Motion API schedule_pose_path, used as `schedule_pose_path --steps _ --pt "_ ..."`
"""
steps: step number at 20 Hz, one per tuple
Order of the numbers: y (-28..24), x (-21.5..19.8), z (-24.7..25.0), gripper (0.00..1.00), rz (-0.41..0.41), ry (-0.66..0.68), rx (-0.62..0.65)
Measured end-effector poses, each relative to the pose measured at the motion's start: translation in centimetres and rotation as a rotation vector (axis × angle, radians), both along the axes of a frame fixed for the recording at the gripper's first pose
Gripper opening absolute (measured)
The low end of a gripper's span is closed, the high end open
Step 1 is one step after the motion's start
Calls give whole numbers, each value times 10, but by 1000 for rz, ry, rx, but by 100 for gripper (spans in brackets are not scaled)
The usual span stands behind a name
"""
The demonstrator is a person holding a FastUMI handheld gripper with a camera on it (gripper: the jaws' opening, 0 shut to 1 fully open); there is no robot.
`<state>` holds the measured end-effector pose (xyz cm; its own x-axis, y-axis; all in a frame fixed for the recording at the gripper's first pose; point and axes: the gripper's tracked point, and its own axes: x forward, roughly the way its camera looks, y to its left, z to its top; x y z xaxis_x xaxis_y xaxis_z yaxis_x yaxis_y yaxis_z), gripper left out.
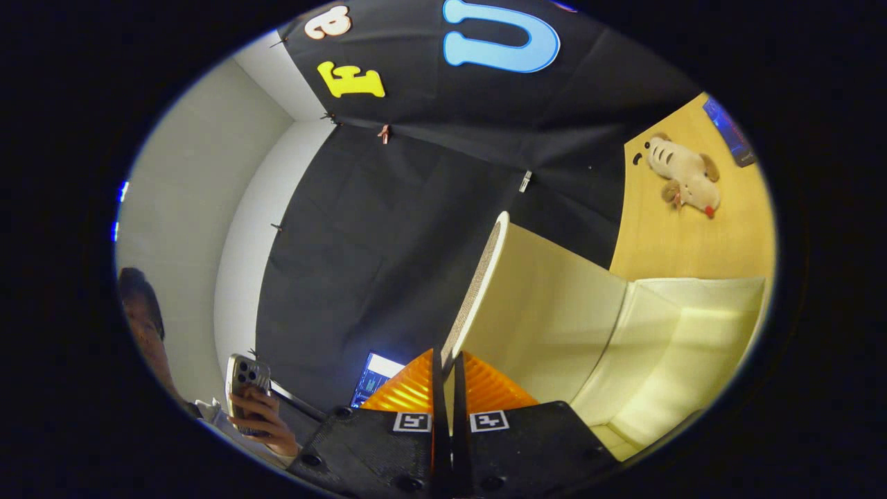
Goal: Open the storage box then place both shoes into the box .Put the left shoe in first, then the right shoe, with the right side of both shoes facing outward in a uniform manner.
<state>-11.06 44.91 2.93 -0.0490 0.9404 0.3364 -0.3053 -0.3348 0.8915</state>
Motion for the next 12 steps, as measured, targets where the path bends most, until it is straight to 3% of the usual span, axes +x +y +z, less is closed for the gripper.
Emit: schedule_pose_path --steps 8,11,12 --pt "49 -15 15 9 -3 -25 -58" --pt "51 -19 11 32 -15 -61 -88" --pt "50 -19 11 49 -19 -65 -92"
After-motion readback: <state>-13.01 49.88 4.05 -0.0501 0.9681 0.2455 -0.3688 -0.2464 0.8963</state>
